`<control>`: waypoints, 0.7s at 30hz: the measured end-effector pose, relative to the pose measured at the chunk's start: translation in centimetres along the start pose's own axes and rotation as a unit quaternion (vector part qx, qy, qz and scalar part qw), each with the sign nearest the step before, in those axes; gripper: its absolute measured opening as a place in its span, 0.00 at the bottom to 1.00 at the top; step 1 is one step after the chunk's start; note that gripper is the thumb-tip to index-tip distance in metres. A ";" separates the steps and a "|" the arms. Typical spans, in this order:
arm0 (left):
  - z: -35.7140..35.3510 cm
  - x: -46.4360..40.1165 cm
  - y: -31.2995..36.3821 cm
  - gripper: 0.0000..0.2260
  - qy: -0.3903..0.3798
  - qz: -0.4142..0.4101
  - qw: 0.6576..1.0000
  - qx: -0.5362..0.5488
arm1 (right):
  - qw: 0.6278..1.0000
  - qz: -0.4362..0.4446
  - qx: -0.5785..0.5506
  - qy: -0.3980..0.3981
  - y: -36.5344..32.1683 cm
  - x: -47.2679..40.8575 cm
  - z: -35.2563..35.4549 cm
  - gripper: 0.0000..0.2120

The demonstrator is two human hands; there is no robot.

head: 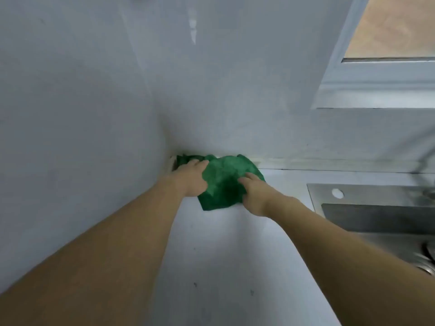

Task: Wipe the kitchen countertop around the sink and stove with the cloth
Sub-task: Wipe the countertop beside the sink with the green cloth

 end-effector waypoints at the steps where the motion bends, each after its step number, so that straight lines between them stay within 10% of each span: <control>1: -0.3 -0.6 -0.1 0.36 0.005 0.005 1.000 -0.003 | 1.000 -0.002 0.017 0.009 0.1 -0.7 -0.3 0.26; 6: -2.3 -4.7 -1.5 0.37 0.050 0.057 0.996 -0.041 | 0.996 -0.019 0.068 0.051 0.8 -5.1 -3.2 0.33; 13: -3.3 -5.3 -2.7 0.05 0.141 -0.024 0.987 0.069 | 0.994 -0.039 0.074 0.064 1.3 -7.3 -5.7 0.37; 17: -1.5 -4.2 -1.6 0.07 0.271 -0.117 0.951 0.090 | 0.989 0.002 0.076 0.129 0.2 -8.0 -4.8 0.11; 21: 0.5 -3.8 -1.8 0.07 0.360 -0.153 0.917 0.078 | 0.971 0.022 -0.037 0.236 -0.2 -9.1 -3.7 0.14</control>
Point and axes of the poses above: each hand's wrist, its own x-axis away from the middle knuckle, its own z-axis out of the back of the hand, y = z × x, the point moved 1 cm from there along -x, towards the middle knuckle, and after that the axes turned 4 degrees about x, right-handed, at the moved point
